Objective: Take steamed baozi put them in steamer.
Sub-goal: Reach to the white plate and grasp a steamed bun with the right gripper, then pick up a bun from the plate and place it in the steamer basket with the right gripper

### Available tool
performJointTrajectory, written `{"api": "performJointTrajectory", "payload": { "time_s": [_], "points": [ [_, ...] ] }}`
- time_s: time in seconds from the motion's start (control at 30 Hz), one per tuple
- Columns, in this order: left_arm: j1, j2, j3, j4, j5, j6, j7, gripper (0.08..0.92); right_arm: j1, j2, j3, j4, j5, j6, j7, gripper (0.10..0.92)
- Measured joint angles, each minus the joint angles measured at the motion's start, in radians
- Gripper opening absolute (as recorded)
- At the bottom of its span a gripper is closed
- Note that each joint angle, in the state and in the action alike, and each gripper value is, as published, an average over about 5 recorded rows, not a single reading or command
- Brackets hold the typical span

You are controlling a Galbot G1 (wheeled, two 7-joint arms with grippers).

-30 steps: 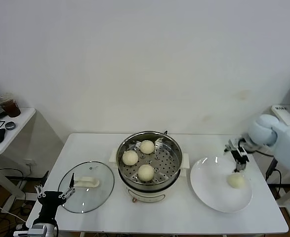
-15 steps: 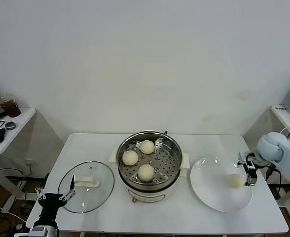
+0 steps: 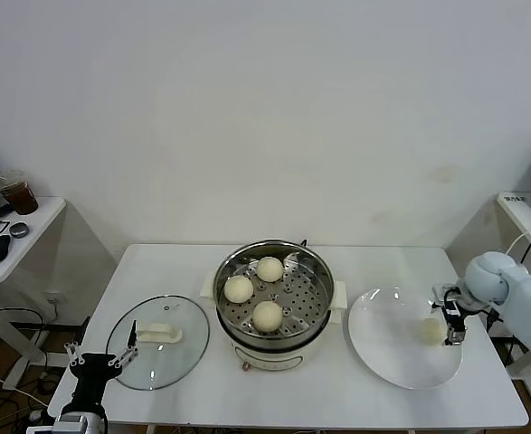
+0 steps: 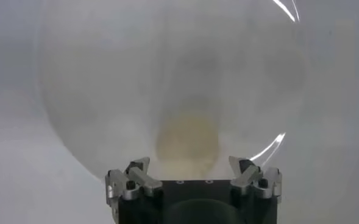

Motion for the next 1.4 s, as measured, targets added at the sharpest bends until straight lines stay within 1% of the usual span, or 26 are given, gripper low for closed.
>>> {"api": "performJointTrajectory", "payload": {
  "time_s": [0.13,0.3,0.4,0.83,0.93,1.13,1.4],
  "points": [
    [0.0,-0.001,-0.001,-0.001,0.0,0.0,0.0,0.823,-0.006,0.015,0.003,-0.011,-0.009,-0.005,0.001,0.784],
    [0.0,-0.002,-0.002,-0.001,0.0,0.0,0.0,0.823,-0.012,0.03,0.005,-0.02,-0.018,-0.012,0.005,0.677],
    [0.0,-0.003,-0.002,-0.002,0.0,0.0,0.0,0.823,-0.014,0.032,0.006,-0.02,-0.02,-0.015,0.006,0.627],
    [-0.001,-0.002,-0.004,-0.005,-0.005,0.0,0.0,0.823,0.036,-0.002,-0.04,0.023,0.016,-0.039,0.0,0.476],
    [-0.003,0.0,-0.003,-0.007,-0.007,0.0,0.0,0.823,0.077,-0.019,-0.075,0.042,0.041,-0.048,0.0,0.458],
    [-0.011,0.008,0.006,-0.009,-0.009,0.0,0.0,0.823,0.221,-0.041,-0.182,0.093,0.132,-0.077,0.003,0.462],
    [-0.027,0.018,0.021,-0.009,-0.011,0.001,0.001,0.823,0.543,-0.006,-0.419,0.2,0.345,-0.16,0.041,0.469]
  ]
}}
